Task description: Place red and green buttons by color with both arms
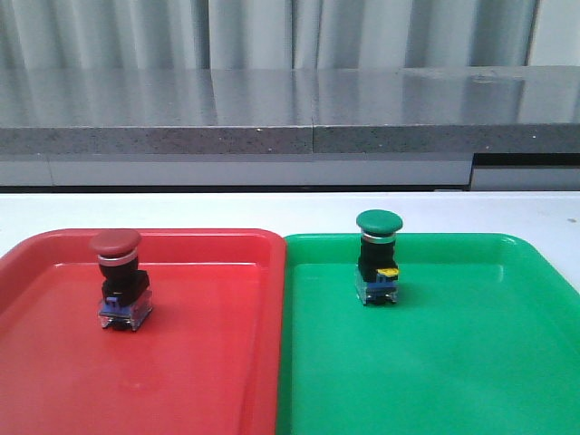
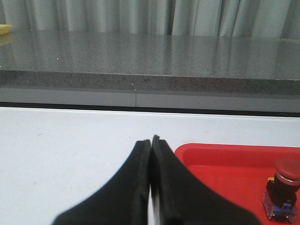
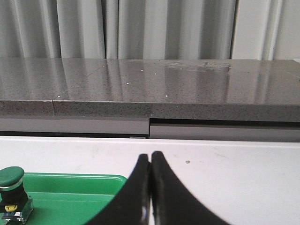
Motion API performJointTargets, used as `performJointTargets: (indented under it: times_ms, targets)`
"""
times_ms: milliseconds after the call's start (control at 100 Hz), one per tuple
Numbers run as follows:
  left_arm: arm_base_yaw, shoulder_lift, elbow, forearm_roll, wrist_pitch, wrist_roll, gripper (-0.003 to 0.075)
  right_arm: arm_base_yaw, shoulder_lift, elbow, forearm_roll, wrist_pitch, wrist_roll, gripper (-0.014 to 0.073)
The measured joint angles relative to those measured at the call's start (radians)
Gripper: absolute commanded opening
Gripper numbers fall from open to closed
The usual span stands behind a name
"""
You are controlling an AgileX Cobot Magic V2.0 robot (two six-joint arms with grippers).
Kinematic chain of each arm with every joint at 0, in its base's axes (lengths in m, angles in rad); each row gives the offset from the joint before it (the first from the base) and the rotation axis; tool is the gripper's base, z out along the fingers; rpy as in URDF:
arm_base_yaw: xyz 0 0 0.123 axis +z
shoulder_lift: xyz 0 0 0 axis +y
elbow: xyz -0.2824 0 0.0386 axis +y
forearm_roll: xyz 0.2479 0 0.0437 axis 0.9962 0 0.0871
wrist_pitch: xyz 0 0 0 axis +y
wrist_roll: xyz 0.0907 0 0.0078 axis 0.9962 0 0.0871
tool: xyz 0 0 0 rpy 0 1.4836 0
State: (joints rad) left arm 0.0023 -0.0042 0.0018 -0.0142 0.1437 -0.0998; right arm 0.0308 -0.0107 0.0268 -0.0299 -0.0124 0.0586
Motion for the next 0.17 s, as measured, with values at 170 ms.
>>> performJointTargets:
  times_ms: [170]
  targets:
    - [0.000,0.000,0.000,0.000,0.000,0.000,-0.0020,0.000,0.000,0.000,0.000,0.000,0.000,-0.0064]
